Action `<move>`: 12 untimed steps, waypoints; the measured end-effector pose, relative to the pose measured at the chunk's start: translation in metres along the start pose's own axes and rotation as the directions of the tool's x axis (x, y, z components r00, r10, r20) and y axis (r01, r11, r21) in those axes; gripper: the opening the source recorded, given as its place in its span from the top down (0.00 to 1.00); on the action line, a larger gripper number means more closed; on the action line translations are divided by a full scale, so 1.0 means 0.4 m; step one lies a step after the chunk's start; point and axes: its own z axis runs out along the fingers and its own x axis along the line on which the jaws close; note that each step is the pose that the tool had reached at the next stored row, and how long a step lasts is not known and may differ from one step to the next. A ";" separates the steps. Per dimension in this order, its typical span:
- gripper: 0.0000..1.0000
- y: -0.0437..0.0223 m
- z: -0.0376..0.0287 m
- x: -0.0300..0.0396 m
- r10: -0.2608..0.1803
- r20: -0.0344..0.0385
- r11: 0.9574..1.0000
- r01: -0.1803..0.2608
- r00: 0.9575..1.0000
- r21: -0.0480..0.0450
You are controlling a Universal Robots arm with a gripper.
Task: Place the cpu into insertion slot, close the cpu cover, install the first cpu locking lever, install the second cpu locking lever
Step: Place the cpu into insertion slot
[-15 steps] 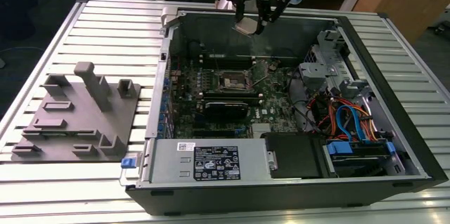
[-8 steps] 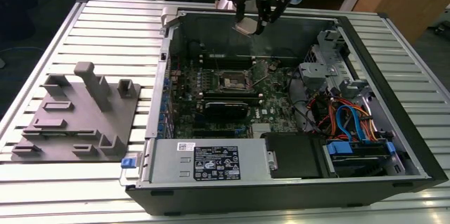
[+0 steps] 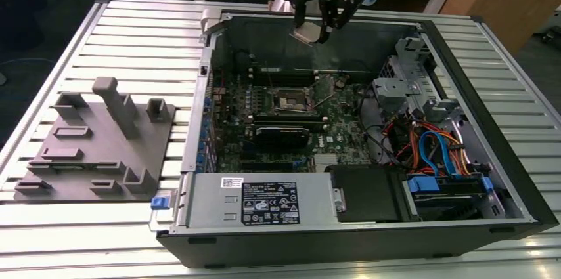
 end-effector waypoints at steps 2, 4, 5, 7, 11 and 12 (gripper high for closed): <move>0.46 0.000 0.000 0.000 0.002 0.000 1.000 -0.002 1.000 0.000; 0.46 0.000 0.000 0.000 0.002 0.000 1.000 -0.002 1.000 0.000; 0.46 0.000 0.000 0.000 0.002 0.000 1.000 -0.002 1.000 0.000; 0.46 0.000 0.000 0.000 0.002 0.000 1.000 -0.002 1.000 0.000; 0.46 0.000 0.000 0.000 0.003 0.000 1.000 -0.003 1.000 0.000; 0.46 0.000 0.000 0.000 0.005 0.000 1.000 -0.005 1.000 0.000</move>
